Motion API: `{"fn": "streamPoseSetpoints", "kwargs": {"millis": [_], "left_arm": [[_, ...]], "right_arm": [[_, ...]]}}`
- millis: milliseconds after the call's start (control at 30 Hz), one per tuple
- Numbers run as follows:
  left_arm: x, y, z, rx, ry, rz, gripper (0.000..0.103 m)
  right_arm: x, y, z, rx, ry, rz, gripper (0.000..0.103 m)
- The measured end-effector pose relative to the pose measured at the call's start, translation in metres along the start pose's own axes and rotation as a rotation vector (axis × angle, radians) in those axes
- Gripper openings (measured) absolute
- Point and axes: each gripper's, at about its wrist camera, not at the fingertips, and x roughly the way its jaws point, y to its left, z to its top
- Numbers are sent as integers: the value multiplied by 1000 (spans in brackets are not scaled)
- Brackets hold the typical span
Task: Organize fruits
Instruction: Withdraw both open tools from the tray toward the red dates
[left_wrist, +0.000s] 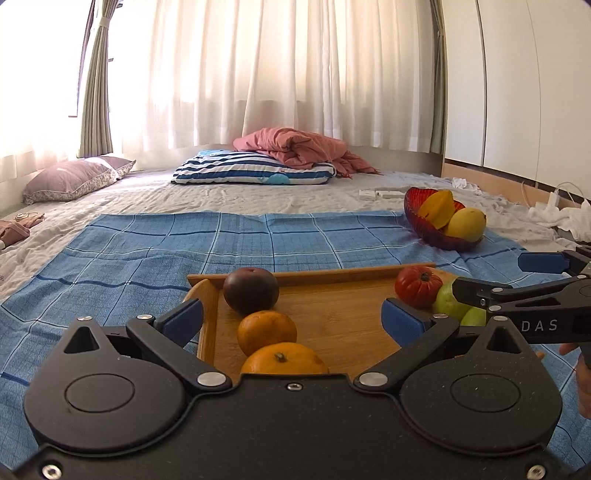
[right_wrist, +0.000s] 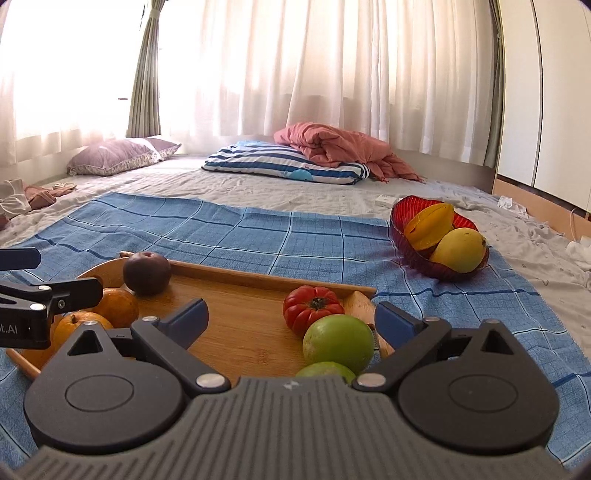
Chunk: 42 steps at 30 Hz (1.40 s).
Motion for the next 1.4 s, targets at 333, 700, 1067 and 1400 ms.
{"fn": "streamPoseSetpoints", "kwargs": {"millis": [333,700,1067,1400], "left_arm": [[-31,2,-31,-60,17,9,103],[-55,-13,-59,-20,-13,46,103],[-50,-25,-87,-14,54,18,99],[-41,-40,-93,16,97,4,58]], "right_arm": [[-44,9,-37,-3,-51,-15,103],[-70,6,-77,31,-58,-14,103],[-69,20,-107,-2,-43,-30,91],[-62,20,-115,31,-19,-6,64]]}}
